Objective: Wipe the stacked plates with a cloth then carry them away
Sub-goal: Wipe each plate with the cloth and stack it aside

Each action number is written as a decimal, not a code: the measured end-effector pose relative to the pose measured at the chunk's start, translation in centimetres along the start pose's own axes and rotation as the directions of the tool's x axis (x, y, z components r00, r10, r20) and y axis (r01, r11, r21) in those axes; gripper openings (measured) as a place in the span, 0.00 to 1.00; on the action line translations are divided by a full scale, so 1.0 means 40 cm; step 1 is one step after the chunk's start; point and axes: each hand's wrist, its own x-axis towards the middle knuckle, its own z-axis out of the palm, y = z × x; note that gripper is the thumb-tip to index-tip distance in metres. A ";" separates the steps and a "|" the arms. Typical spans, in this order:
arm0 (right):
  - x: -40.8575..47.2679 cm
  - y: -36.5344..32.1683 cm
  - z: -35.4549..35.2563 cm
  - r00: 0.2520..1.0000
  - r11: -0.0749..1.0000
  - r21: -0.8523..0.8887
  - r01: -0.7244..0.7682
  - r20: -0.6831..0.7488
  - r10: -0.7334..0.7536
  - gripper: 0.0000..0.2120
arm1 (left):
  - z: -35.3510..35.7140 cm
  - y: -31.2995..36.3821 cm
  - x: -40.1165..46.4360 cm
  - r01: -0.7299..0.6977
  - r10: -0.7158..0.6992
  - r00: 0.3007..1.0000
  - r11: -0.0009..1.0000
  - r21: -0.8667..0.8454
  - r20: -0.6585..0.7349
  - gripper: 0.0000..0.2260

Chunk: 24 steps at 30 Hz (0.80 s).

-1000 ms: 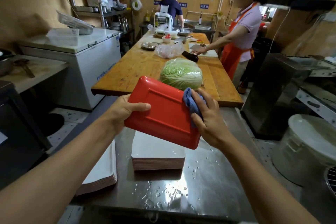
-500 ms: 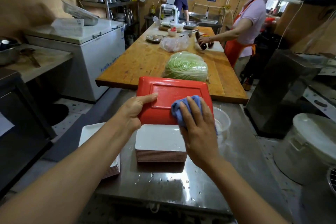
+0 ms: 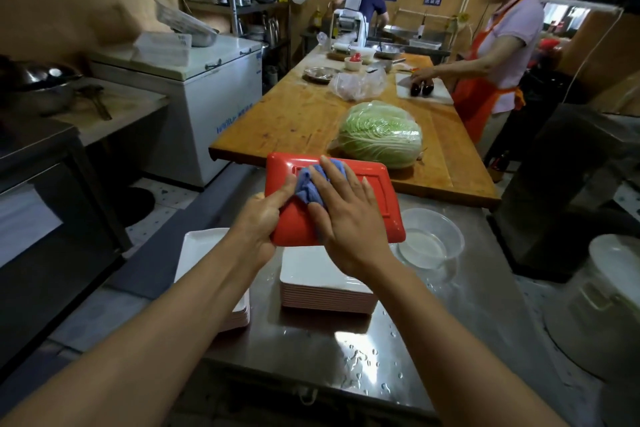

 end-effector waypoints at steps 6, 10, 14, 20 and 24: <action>-0.007 0.080 0.011 0.987 0.983 0.100 -0.154 -0.038 0.159 0.24 | -0.092 0.022 0.008 0.004 -0.005 0.999 1.000 -0.027 -0.046 0.11; -0.029 0.071 0.039 0.963 0.895 0.380 -0.233 -0.035 0.266 0.24 | -0.136 0.030 0.015 -0.001 -0.003 0.998 0.997 -0.077 -0.060 0.06; -0.060 0.044 0.087 0.962 0.878 0.427 -0.218 -0.058 0.267 0.22 | -0.179 0.041 0.016 0.025 -0.036 0.996 0.991 -0.129 -0.083 0.06; -0.046 0.029 0.138 0.940 0.851 0.442 -0.284 -0.048 0.338 0.06 | -0.273 0.030 0.010 0.081 -0.098 0.988 0.987 -0.136 -0.121 0.12; -0.018 0.001 0.152 0.918 0.823 0.461 -0.332 -0.044 0.395 0.05 | -0.332 0.032 0.007 -0.021 0.007 0.985 0.996 -0.082 -0.170 0.08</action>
